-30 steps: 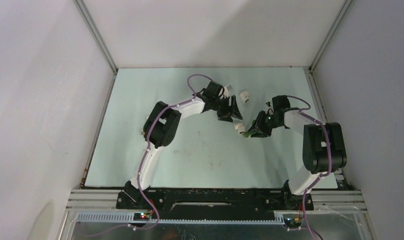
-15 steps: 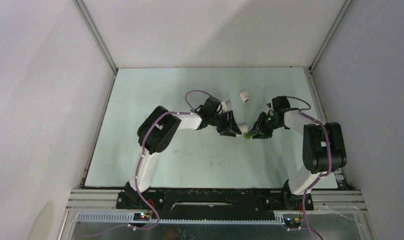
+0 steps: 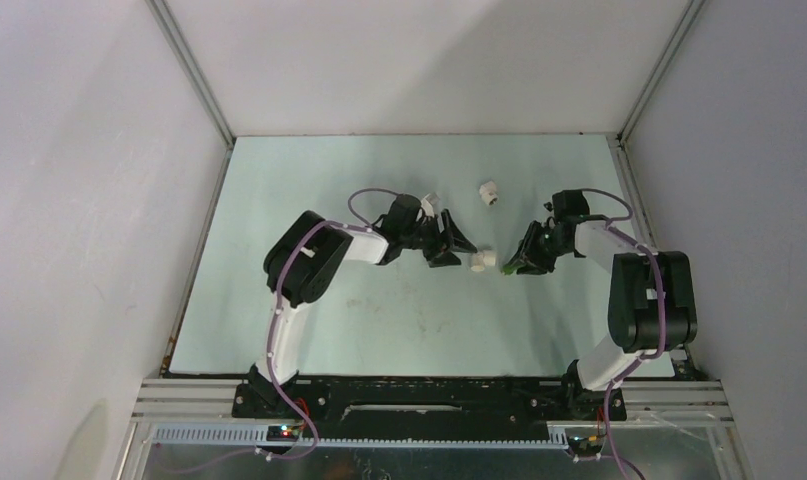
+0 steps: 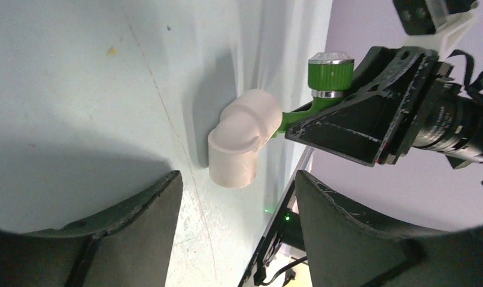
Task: Install the water faucets
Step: Adjust the adaptor at the center of the board.
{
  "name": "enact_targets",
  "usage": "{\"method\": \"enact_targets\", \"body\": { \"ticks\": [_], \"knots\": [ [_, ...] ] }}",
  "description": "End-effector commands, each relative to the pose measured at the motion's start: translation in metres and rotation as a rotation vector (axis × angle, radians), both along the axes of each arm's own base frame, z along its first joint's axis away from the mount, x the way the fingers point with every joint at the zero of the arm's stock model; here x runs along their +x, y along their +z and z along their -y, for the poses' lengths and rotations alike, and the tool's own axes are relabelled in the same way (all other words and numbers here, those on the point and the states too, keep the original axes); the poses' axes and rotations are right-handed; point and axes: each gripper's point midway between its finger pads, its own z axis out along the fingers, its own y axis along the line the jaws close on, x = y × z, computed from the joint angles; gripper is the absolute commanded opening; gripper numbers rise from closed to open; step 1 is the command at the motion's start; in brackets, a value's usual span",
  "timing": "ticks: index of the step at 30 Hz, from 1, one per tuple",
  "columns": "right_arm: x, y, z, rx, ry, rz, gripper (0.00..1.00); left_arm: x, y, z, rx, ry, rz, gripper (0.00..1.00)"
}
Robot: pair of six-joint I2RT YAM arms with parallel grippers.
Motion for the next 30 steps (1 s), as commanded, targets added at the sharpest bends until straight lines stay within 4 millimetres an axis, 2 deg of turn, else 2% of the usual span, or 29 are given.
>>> {"method": "enact_targets", "body": {
  "ticks": [1, 7, 11, 19, 26, 30],
  "knots": [
    [0.026, 0.018, 0.005, -0.025, 0.003, 0.099, 0.0, 0.017, 0.023, 0.008, -0.071, 0.028, 0.05, 0.72],
    [0.042, 0.022, -0.011, 0.064, 0.029, 0.117, 0.0, 0.017, 0.002, 0.015, -0.092, 0.005, -0.012, 0.7],
    [0.044, 0.021, -0.016, 0.096, 0.041, 0.117, 0.0, 0.014, -0.001, 0.021, -0.118, -0.004, -0.028, 0.69],
    [0.037, 0.016, -0.022, 0.115, 0.054, 0.082, 0.0, 0.011, 0.016, 0.043, -0.193, -0.037, -0.021, 0.64],
    [0.038, 0.012, -0.021, 0.116, 0.046, 0.071, 0.0, 0.007, 0.023, 0.043, -0.229, -0.031, -0.028, 0.59],
    [0.037, 0.012, -0.021, 0.118, 0.045, 0.067, 0.0, 0.001, 0.025, 0.04, -0.233, -0.031, -0.022, 0.61]
  ]
}}
